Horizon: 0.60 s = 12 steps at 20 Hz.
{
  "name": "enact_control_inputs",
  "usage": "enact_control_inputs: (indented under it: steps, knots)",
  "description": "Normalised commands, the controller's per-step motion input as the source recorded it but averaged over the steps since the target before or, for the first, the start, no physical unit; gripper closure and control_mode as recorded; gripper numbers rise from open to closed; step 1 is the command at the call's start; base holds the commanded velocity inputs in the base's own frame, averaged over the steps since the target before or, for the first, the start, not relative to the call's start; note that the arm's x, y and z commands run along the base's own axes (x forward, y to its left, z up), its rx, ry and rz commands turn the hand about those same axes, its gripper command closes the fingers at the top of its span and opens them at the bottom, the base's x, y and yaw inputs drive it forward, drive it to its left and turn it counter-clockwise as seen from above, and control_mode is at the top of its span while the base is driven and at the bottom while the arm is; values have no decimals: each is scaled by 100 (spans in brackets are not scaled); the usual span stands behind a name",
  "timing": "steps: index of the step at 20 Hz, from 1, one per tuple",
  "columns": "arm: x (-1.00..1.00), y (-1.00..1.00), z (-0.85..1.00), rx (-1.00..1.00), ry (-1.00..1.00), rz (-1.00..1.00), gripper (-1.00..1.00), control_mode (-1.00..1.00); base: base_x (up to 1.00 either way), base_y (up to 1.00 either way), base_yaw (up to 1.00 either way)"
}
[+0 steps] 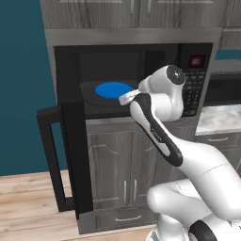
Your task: Transport the steak from the fridge to the microwave and turn on the microwave.
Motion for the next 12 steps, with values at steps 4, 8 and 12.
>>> enact_control_inputs:
  steps: [4,8,12]
  knots:
    - [29,0,-9,-1,0,2,100,-100,0,0,0]
    - [22,0,-16,0,-1,2,100,-100,0,0,0]
    - [11,3,-26,0,-10,1,100,-100,0,0,0]
